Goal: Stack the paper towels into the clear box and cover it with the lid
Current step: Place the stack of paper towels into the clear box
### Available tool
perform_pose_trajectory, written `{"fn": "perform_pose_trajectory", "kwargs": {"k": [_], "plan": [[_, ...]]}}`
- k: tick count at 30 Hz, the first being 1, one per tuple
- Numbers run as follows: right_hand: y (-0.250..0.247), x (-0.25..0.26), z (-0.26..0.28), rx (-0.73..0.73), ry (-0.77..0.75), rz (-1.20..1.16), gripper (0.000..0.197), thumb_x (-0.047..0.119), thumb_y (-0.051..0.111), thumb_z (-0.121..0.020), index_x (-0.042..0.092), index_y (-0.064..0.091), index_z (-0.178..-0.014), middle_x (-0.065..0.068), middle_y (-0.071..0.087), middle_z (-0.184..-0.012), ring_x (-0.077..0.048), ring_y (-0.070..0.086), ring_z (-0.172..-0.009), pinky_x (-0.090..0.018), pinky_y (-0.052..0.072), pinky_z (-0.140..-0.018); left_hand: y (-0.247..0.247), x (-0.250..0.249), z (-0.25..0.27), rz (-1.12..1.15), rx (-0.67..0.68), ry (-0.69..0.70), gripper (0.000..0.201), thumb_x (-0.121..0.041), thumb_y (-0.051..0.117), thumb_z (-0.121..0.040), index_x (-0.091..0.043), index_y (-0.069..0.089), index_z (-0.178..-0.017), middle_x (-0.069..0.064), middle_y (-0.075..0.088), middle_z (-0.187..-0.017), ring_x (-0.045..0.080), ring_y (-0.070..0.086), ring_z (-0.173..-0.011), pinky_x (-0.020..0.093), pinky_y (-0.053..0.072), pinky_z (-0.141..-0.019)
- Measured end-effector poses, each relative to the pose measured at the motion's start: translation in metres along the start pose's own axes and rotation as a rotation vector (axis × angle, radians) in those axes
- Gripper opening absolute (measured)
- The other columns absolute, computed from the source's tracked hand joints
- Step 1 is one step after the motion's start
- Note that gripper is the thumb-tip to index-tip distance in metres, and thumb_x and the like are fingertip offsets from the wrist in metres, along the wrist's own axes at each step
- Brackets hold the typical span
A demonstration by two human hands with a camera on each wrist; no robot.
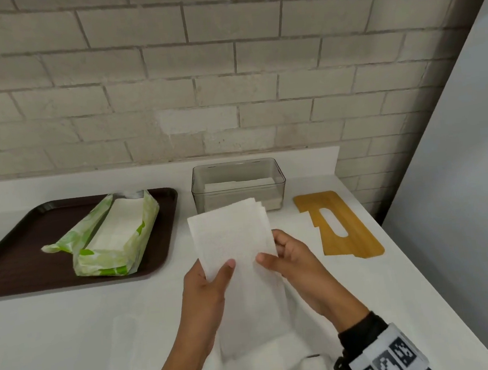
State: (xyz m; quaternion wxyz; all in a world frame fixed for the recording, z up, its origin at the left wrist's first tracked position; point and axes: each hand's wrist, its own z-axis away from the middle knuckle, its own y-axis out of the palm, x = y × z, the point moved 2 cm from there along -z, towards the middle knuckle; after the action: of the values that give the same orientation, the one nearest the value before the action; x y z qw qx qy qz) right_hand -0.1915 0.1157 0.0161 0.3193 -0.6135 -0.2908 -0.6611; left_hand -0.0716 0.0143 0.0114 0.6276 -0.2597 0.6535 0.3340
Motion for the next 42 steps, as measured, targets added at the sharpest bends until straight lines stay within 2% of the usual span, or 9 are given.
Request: {"fn": "perform_pose_trajectory", "kwargs": {"k": [5, 10, 15, 20, 23, 27, 31, 37, 42], "plan": [[0.001, 0.007, 0.006, -0.155, -0.166, -0.027, 0.024, 0.016, 0.058, -0.091, 0.025, 0.056, -0.113, 0.003, 0.069, -0.109, -0.014, 0.066, -0.1, -0.035, 0.055, -0.088, 0.011, -0.015, 0.0, -0.079, -0.014, 0.172, 0.029, -0.026, 0.067, -0.081, -0.041, 0.052, -0.102, -0.02, 0.064, -0.099, 0.0, 0.064, -0.088, 0.009, 0.051, -0.063], [0.011, -0.005, 0.013, -0.105, -0.144, 0.049, 0.036, 0.02, 0.063, -0.088, 0.028, 0.051, -0.12, 0.007, 0.064, -0.115, -0.01, 0.063, -0.105, -0.031, 0.053, -0.091, 0.021, -0.004, -0.003, -0.094, -0.005, 0.158, 0.037, -0.025, 0.069, -0.08, -0.032, 0.05, -0.11, -0.008, 0.064, -0.104, 0.011, 0.065, -0.094, 0.017, 0.056, -0.07], [-0.003, -0.018, 0.012, 0.013, 0.034, 0.194, 0.042, 0.011, 0.074, -0.077, 0.024, 0.058, -0.113, 0.004, 0.069, -0.109, -0.013, 0.066, -0.099, -0.037, 0.054, -0.09, 0.011, -0.009, -0.003, 0.11, -0.067, 0.101, 0.021, -0.015, 0.068, -0.08, -0.025, 0.062, -0.097, -0.005, 0.073, -0.09, 0.014, 0.071, -0.082, 0.031, 0.057, -0.068], [-0.033, -0.017, 0.031, 0.283, 0.088, 0.488, 0.01, 0.012, 0.075, -0.077, 0.017, 0.07, -0.084, 0.006, 0.072, -0.088, -0.009, 0.068, -0.083, -0.024, 0.054, -0.081, -0.038, -0.012, -0.007, 0.002, -0.076, 0.083, 0.038, -0.022, 0.084, -0.055, -0.025, 0.066, -0.088, -0.004, 0.073, -0.087, 0.016, 0.068, -0.083, 0.028, 0.05, -0.071], [-0.059, -0.002, 0.035, 0.06, -0.017, 0.344, 0.01, 0.011, 0.074, -0.077, 0.015, 0.067, -0.072, 0.007, 0.066, -0.072, -0.007, 0.062, -0.07, -0.02, 0.048, -0.068, -0.059, -0.001, 0.001, -0.127, -0.015, 0.003, 0.022, -0.002, 0.078, -0.068, -0.014, 0.069, -0.084, 0.002, 0.075, -0.084, 0.019, 0.07, -0.079, 0.029, 0.049, -0.071], [-0.059, -0.009, 0.032, -0.191, -0.071, -0.027, 0.012, 0.002, 0.069, -0.079, 0.014, 0.066, -0.078, -0.007, 0.061, -0.076, -0.02, 0.056, -0.072, -0.028, 0.046, -0.07, -0.056, 0.022, 0.014, -0.165, -0.017, -0.034, 0.022, 0.006, 0.07, -0.077, -0.013, 0.068, -0.088, 0.0, 0.075, -0.082, 0.02, 0.069, -0.079, 0.032, 0.05, -0.074], [-0.043, -0.032, 0.032, -0.225, 0.03, -0.086, 0.019, -0.006, 0.061, -0.083, 0.013, 0.061, -0.087, -0.003, 0.064, -0.083, -0.016, 0.059, -0.078, -0.023, 0.047, -0.068, -0.046, 0.044, 0.021, -0.117, -0.082, -0.052, 0.029, 0.004, 0.071, -0.077, -0.019, 0.062, -0.091, 0.007, 0.068, -0.089, 0.026, 0.062, -0.083, 0.032, 0.048, -0.068], [-0.028, -0.059, 0.034, -0.186, 0.212, 0.098, 0.046, -0.004, 0.057, -0.084, 0.021, 0.055, -0.122, 0.004, 0.065, -0.115, -0.016, 0.06, -0.109, -0.036, 0.047, -0.099, -0.036, 0.056, 0.024, -0.202, -0.104, -0.099, 0.034, 0.009, 0.054, -0.083, -0.024, 0.058, -0.092, 0.007, 0.063, -0.092, 0.025, 0.057, -0.082, 0.031, 0.042, -0.065], [-0.034, -0.052, 0.034, -0.268, 0.157, 0.057, 0.034, -0.005, 0.053, -0.087, 0.022, 0.058, -0.107, 0.005, 0.064, -0.104, -0.012, 0.059, -0.098, -0.024, 0.048, -0.084, -0.033, 0.037, 0.026, -0.181, -0.149, -0.064, 0.03, 0.009, 0.048, -0.085, -0.019, 0.058, -0.088, 0.002, 0.062, -0.089, 0.02, 0.054, -0.081, 0.028, 0.04, -0.066]]}}
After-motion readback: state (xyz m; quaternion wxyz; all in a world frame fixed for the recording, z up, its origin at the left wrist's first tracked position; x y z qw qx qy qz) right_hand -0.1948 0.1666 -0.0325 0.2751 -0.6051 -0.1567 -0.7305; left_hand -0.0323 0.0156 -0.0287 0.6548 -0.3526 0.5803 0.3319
